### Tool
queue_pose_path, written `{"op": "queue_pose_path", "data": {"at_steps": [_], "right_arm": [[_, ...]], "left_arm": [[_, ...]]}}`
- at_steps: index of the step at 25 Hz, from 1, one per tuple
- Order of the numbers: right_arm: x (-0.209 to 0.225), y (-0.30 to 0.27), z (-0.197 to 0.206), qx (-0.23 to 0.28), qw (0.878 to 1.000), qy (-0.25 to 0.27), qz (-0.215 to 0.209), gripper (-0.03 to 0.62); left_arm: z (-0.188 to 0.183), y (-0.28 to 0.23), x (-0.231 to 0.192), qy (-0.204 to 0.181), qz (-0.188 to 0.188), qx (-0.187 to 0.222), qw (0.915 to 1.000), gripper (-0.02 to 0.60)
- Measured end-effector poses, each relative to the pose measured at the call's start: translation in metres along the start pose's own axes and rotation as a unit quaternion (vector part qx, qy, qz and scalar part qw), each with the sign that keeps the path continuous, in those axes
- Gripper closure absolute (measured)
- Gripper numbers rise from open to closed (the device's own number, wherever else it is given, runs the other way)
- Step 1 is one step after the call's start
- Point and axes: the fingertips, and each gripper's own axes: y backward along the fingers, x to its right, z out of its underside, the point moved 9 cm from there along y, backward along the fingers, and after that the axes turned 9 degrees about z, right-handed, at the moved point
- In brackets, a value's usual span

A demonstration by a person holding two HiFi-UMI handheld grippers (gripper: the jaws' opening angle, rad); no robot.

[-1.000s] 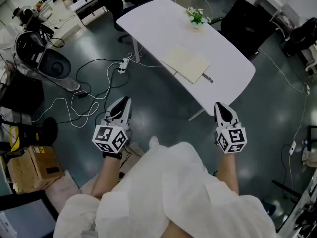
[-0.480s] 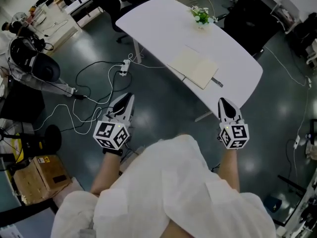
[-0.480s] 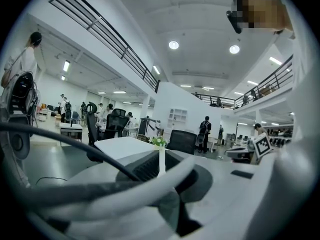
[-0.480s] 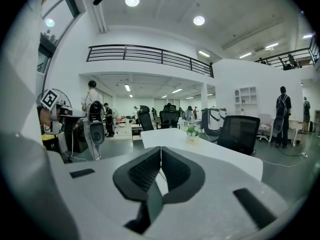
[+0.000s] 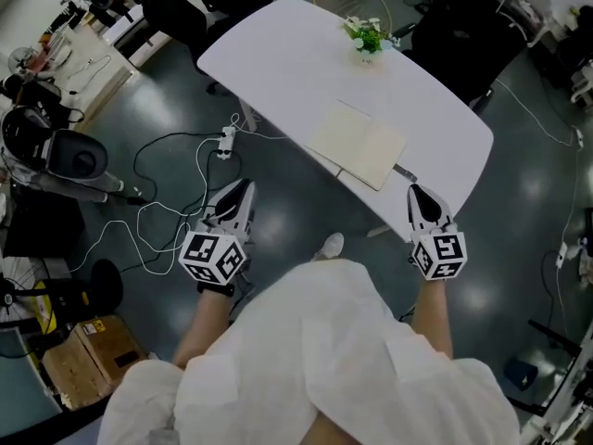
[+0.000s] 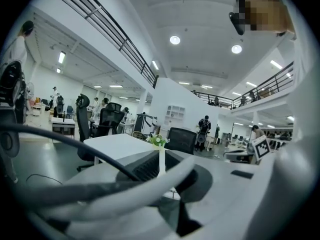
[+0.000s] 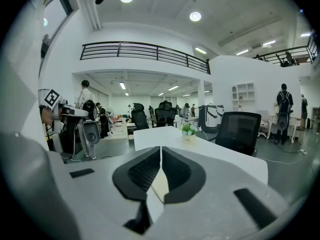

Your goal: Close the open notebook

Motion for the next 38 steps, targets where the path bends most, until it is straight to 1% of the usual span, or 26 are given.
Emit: {"op": "queue_pose_path", "data": {"at_steps": [3,5,9,14,17,20,23,26,30,34,38], "right_arm": [[0.015,-0.025,-0.003,-0.001,1.0,-0.002,0.004,0.574],[0.024,-0.039,-0.003,-0.005,1.0,-0.004,0.009,0.569],[0.039,-0.056,-0.001,-0.019,1.0,-0.007,0.019,0.569],[0.051,-0.063,0.0,-0.023,0.999,-0.018,0.036,0.569],[0.054,-0.064,0.002,-0.021,0.998,-0.029,0.053,0.569],[0.053,-0.063,0.003,-0.023,0.997,-0.034,0.071,0.569],[0.046,-0.063,-0.001,-0.026,0.995,-0.039,0.089,0.569],[0.035,-0.065,-0.006,-0.029,0.993,-0.04,0.11,0.569],[0.014,-0.08,-0.01,-0.042,0.989,-0.044,0.132,0.565],[-0.021,-0.107,-0.003,-0.07,0.988,-0.035,0.131,0.557],[-0.053,-0.139,0.008,-0.102,0.988,-0.024,0.115,0.557]], "left_arm": [[-0.017,-0.039,-0.015,-0.01,0.012,0.0,0.9999,0.551],[-0.025,-0.065,-0.024,-0.01,0.017,0.0,0.9998,0.551],[-0.036,-0.111,-0.029,-0.017,0.043,-0.013,0.9988,0.551],[-0.041,-0.156,-0.028,-0.031,0.083,-0.023,0.9958,0.551],[-0.039,-0.178,-0.032,-0.037,0.107,-0.035,0.993,0.551],[-0.04,-0.198,-0.038,-0.04,0.127,-0.035,0.9905,0.551],[-0.046,-0.216,-0.044,-0.043,0.155,-0.034,0.9863,0.551],[-0.052,-0.23,-0.053,-0.048,0.189,-0.041,0.98,0.551],[-0.059,-0.24,-0.08,-0.048,0.218,-0.053,0.9732,0.551],[-0.06,-0.243,-0.116,-0.034,0.232,-0.068,0.9698,0.551],[-0.053,-0.245,-0.139,-0.027,0.252,-0.085,0.9636,0.551]]}}
